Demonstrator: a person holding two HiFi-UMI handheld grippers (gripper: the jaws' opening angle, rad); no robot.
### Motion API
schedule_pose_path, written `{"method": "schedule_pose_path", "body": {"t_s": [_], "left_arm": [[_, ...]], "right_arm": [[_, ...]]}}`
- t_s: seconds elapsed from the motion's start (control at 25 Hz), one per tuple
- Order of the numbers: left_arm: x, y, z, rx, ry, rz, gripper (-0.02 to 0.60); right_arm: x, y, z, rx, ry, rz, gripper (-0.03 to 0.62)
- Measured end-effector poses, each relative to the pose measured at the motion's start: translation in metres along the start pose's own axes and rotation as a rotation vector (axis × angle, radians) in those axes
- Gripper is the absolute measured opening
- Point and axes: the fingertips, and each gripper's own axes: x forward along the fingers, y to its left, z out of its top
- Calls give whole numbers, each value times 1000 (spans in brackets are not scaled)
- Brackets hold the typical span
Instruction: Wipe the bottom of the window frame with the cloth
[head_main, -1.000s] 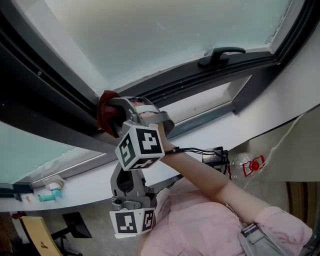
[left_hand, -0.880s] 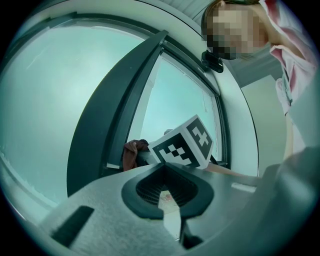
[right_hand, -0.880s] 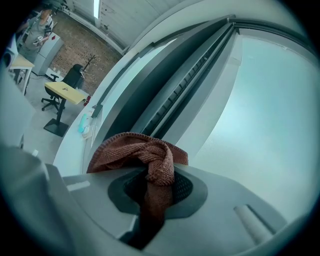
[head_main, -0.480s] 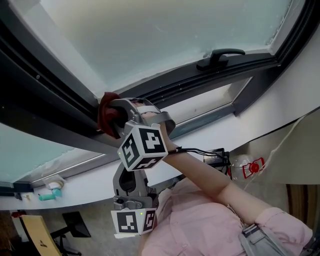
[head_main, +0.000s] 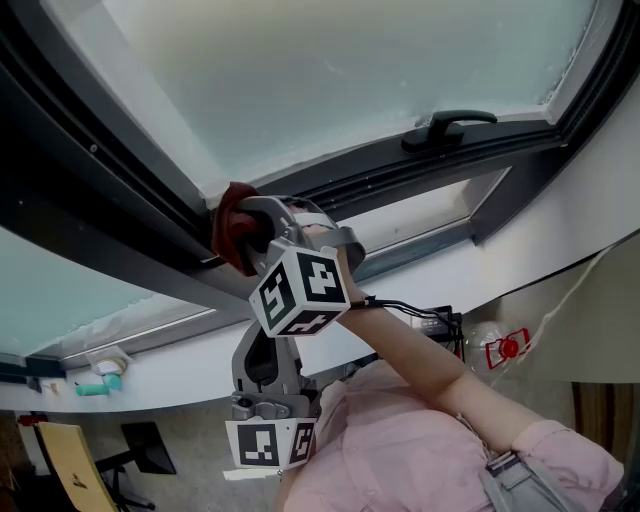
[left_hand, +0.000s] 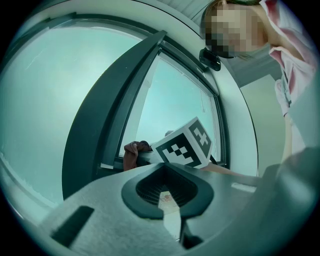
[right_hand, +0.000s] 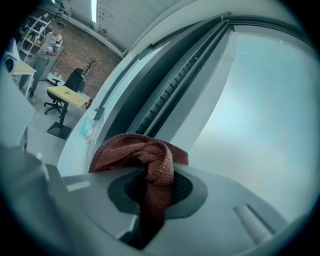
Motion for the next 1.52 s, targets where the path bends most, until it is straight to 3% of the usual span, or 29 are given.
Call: {"method": "schedule_pose_path", "body": {"t_s": [0.92,1.32,1.52], "left_arm": [[-1,9,0,-9,-5,21,0],[9,-4,-3,-12,0,-39,0],[5,-2,-3,-11,2,-31,0]], "right_arm": [[-11,-20,-16,58,55,-7,58],[-25,-41,-36,82,90,-54,58],[-31,-46,-41,101,94,-77,58]]}}
